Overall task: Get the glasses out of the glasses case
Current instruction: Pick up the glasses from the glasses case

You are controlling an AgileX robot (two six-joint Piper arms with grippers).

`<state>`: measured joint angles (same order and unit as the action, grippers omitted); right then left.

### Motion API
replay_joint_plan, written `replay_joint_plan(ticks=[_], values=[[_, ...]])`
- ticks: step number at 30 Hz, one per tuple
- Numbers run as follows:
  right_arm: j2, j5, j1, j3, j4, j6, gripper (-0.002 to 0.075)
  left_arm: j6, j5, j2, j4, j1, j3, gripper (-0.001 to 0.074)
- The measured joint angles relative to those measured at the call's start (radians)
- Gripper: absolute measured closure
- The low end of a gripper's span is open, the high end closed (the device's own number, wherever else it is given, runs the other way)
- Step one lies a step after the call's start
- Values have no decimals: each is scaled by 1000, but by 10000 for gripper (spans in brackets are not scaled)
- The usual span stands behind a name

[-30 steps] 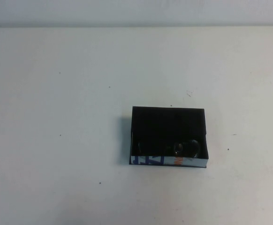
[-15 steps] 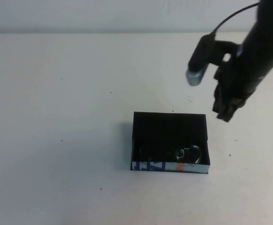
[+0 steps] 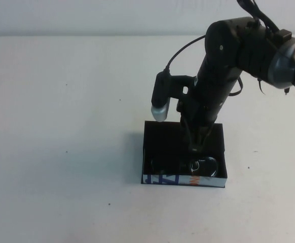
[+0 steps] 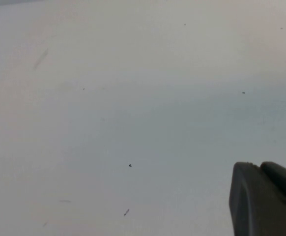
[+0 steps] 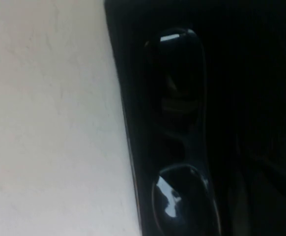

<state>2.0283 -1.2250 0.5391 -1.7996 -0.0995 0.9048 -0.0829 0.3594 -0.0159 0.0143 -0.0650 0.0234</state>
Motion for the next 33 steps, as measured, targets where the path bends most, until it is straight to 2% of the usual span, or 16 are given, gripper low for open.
replay_joint_plan(ticks=[5,14,17,21,23,25,33], values=[[0,0,16,45,-27,11,743,0,0,0,0,0,0,739],[0,18,47,122,27,-24,734,0,0,0,0,0,0,739],[0,22,47,122,11,-28,662,0,0,0,0,0,0,739],[0,35,47,122,-10,-29,454,0,0,0,0,0,0,739],[0,51,47,122,-8,-29,380,0,0,0,0,0,0,739],[0,66,47,122,-2,-29,369,0,0,0,0,0,0,740],[0,129,47,122,-1,-29,405,0,0,0,0,0,0,739]])
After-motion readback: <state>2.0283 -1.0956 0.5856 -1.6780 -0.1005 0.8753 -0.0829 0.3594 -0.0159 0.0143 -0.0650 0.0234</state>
